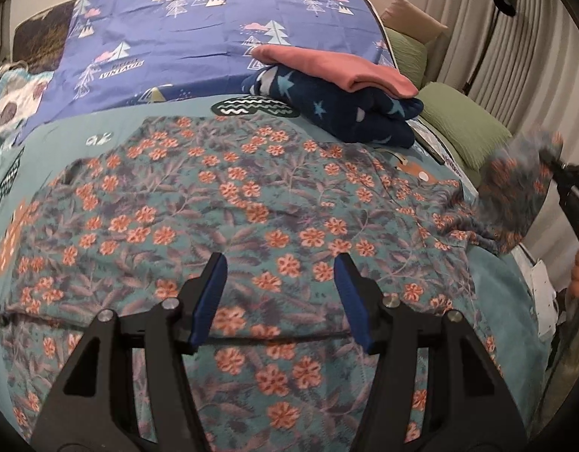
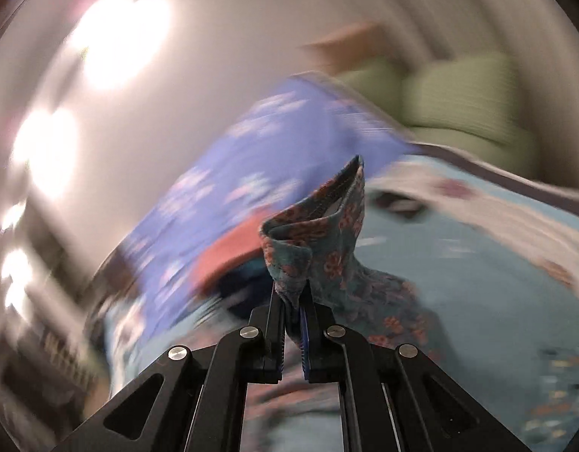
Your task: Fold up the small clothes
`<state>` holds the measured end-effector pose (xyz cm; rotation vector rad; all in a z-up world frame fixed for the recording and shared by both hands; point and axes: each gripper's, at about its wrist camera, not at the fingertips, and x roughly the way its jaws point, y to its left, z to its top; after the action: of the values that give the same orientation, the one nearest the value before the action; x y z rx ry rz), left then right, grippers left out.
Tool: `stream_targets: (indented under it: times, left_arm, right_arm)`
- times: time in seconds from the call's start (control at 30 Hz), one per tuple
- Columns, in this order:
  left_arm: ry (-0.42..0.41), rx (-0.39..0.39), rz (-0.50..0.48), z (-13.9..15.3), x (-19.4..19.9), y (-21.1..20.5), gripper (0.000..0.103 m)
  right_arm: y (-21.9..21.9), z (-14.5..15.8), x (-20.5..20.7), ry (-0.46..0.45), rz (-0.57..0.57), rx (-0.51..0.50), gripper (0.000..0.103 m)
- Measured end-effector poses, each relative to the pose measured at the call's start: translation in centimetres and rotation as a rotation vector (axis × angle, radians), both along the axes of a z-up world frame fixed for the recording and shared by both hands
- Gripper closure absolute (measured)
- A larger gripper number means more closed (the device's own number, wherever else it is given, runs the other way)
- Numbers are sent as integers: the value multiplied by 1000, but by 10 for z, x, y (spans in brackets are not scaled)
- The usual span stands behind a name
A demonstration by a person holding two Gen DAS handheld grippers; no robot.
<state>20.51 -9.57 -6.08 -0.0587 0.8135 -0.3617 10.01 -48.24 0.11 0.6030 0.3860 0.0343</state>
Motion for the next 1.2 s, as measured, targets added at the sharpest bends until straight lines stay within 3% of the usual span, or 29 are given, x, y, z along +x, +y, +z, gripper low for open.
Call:
stream_targets:
  times: [0.13, 0.2, 0.33, 0.47, 0.6, 0.73, 0.83, 0.9, 0.93, 0.97, 1.1, 1.2]
  left_arm:
    - [8, -24, 21, -1, -7, 21, 39]
    - [24, -57, 26, -3, -10, 34, 38]
    - [75, -143, 19, -6, -17, 55, 38]
    - [129, -245, -35, -8, -21, 56, 38]
    - [151, -292, -119, -3, -20, 32, 38]
    - [201, -305, -217, -4, -11, 1, 38]
    - [277, -242, -198, -16, 5, -22, 38]
    - [313, -260, -187, -22, 12, -27, 54]
    - [333, -273, -198, -24, 17, -32, 79]
    - [344, -271, -202, -25, 19, -34, 96]
    - [284, -221, -184, -13, 19, -37, 98]
    - [203, -225, -188, 13, 18, -28, 98]
  right_arm:
    - [105, -1, 21, 2, 268, -127, 96]
    - [154, -21, 32, 65, 366, -217, 96]
    - [200, -66, 42, 230, 493, -279, 95]
    - [207, -92, 36, 313, 525, -290, 94]
    - [200, -89, 28, 296, 523, -254, 92]
    - [205, -89, 23, 289, 534, -274, 90]
    - [206, -89, 25, 293, 532, -268, 90]
    - [205, -89, 25, 293, 531, -257, 90]
    - [205, -89, 24, 293, 532, -254, 89]
    - [205, -89, 23, 293, 534, -252, 88]
    - [201, -83, 15, 277, 531, -262, 84]
    - [186, -68, 1, 230, 474, -295, 73]
